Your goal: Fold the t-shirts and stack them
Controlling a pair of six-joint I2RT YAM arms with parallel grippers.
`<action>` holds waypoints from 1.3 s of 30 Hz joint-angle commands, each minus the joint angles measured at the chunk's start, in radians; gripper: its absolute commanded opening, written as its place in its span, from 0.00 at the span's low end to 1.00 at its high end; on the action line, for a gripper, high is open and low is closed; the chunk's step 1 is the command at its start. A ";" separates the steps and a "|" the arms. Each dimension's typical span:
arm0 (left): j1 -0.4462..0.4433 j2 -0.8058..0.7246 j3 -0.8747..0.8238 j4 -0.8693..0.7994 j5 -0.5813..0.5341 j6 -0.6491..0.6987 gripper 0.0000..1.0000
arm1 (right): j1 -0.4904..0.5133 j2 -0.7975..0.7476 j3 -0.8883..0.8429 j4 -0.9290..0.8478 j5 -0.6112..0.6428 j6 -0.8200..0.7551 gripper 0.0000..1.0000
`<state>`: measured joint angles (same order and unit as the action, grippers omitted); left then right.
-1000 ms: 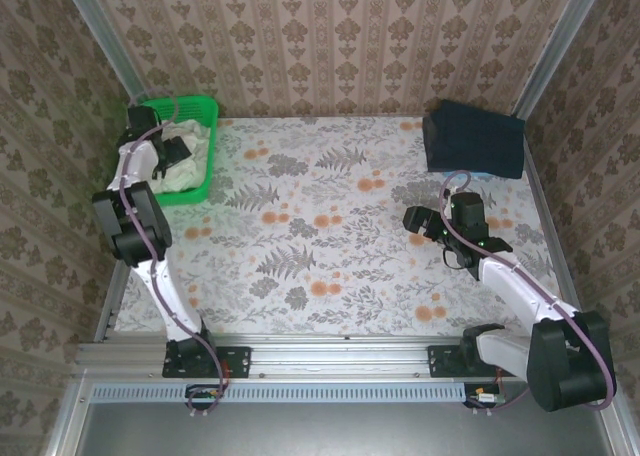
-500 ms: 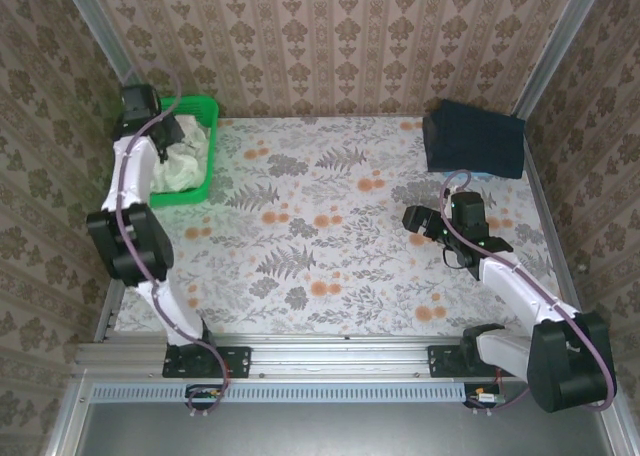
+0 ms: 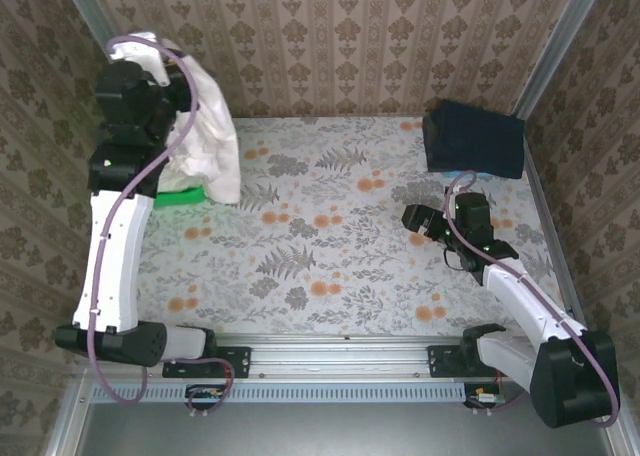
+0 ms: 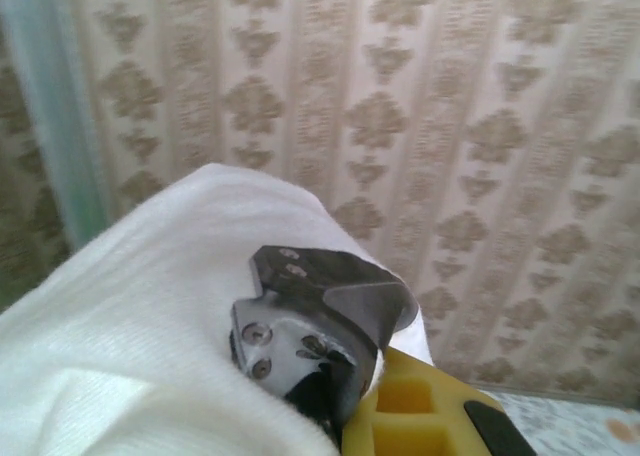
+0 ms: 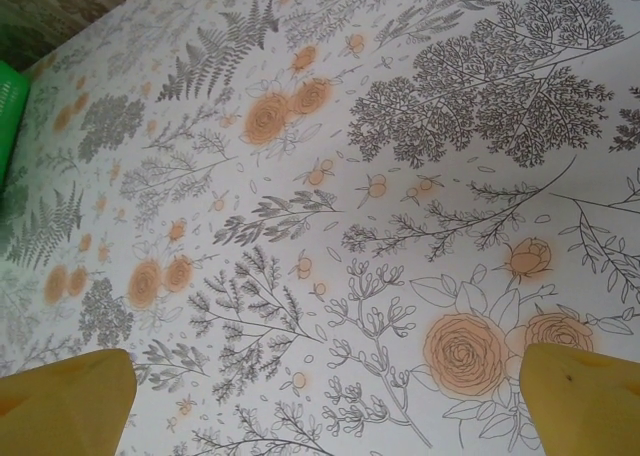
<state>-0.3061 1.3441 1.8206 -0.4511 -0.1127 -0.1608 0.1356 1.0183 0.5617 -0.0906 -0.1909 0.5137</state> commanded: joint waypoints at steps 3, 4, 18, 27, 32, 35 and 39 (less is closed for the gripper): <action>-0.294 0.030 0.069 0.046 0.033 0.108 0.00 | 0.011 -0.067 0.016 -0.008 -0.084 0.025 1.00; -0.329 0.035 0.058 0.057 0.027 0.095 0.00 | 0.014 -0.080 0.013 -0.008 -0.094 0.028 1.00; -0.184 0.058 -0.652 0.284 0.012 -0.195 0.73 | 0.090 -0.042 -0.040 0.013 -0.065 0.016 1.00; -0.241 0.113 -0.913 0.298 0.040 -0.243 0.79 | 0.220 0.260 0.059 -0.089 0.168 -0.020 0.92; -0.367 0.072 -1.049 0.355 0.033 -0.301 0.85 | 0.244 0.365 0.116 -0.161 0.345 -0.020 0.90; -0.427 0.142 -1.044 0.370 0.028 -0.312 0.86 | 0.243 0.448 0.176 -0.193 0.399 -0.013 0.88; -0.462 0.233 -1.007 0.385 0.044 -0.303 0.79 | 0.243 0.521 0.226 -0.201 0.399 0.002 0.80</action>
<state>-0.7513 1.5291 0.7856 -0.0959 -0.0746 -0.4496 0.3771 1.5063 0.7490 -0.2363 0.1425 0.5018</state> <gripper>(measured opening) 0.798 0.809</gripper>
